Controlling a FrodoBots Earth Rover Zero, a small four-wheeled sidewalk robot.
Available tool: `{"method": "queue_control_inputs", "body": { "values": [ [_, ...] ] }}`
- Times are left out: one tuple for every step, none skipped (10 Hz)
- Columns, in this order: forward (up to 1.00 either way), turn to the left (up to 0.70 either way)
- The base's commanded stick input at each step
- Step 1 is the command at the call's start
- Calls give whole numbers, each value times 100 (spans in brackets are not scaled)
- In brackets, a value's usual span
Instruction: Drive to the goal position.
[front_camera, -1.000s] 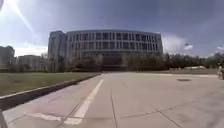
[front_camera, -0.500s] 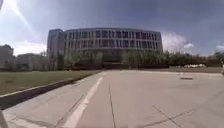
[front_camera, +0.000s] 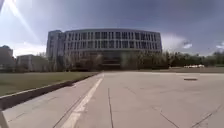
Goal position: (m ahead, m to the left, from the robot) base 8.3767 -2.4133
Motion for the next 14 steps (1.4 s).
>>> {"method": "queue_control_inputs", "body": {
  "values": [
    [70, 0],
    [70, 0],
    [70, 0],
    [70, 0],
    [70, 0],
    [70, 0],
    [70, 0],
    [70, 0],
    [70, 0],
    [70, 0],
    [70, 0],
    [70, 0],
    [70, 0],
    [70, 0]
  ]
}}
